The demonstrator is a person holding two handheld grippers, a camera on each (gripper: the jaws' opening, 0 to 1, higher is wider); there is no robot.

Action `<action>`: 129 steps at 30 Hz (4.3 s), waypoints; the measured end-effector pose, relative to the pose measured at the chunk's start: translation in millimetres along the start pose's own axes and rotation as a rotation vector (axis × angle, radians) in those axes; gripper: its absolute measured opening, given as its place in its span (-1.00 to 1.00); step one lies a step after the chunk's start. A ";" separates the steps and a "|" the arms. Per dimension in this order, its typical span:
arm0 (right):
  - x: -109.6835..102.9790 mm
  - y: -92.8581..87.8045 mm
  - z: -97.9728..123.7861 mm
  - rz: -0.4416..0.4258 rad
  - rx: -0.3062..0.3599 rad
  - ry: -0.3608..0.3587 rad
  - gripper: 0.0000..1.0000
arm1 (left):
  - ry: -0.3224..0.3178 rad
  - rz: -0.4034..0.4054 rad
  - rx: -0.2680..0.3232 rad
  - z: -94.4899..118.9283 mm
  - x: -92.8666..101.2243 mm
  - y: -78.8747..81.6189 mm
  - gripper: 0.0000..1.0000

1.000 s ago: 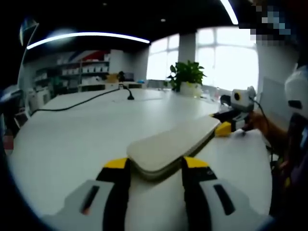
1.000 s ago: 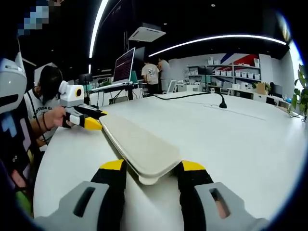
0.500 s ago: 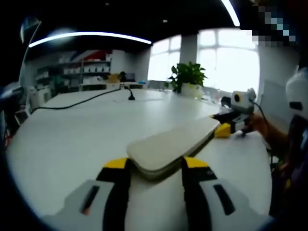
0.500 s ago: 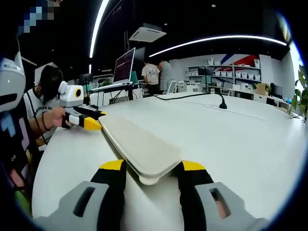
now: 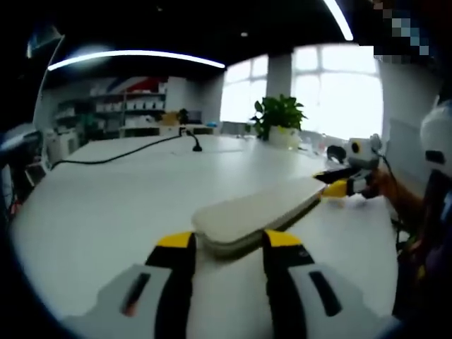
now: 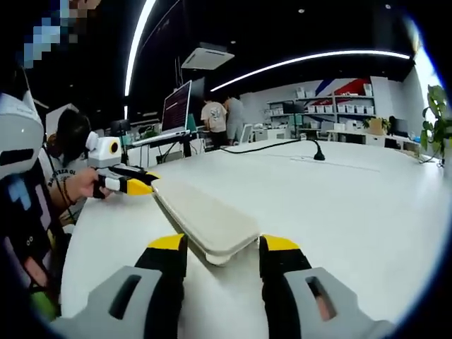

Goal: Arrange the utensils inside the cutlery case until each visible utensil rests in its matching compartment.

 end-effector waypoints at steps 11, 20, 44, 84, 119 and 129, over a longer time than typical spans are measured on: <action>25.9 23.1 28.9 0.010 0.074 -0.206 -0.20 | 0.078 0.032 0.128 29.4 -22.2 29.3 -0.23; 42.7 62.6 51.4 0.053 0.168 -0.368 -0.21 | 0.191 0.020 0.220 59.2 -42.9 58.4 -0.26; 35.4 98.8 122.3 0.132 0.182 -0.731 0.97 | 0.280 -0.090 0.262 118.5 -16.7 120.3 0.48; 33.1 77.2 138.4 0.059 0.110 -0.723 0.99 | 0.360 -0.124 0.322 134.4 -10.6 105.2 1.00; 11.1 58.0 184.1 -0.039 0.165 -0.772 0.98 | 0.320 -0.141 0.288 141.6 10.7 89.7 1.00; 16.4 57.1 177.7 0.006 0.136 -0.787 0.98 | 0.351 -0.170 0.313 146.6 6.9 92.2 1.00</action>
Point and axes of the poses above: the point that each gripper's makers call its tool centre point, and the gripper's own axes: z roughly backward along the fingers, x roughly to its right, y roughly out of its top, the point moved 3 cm from there along z, roughly backward along the fingers, and after that the axes turned 1 degree about -y, right-handed, at the moved point
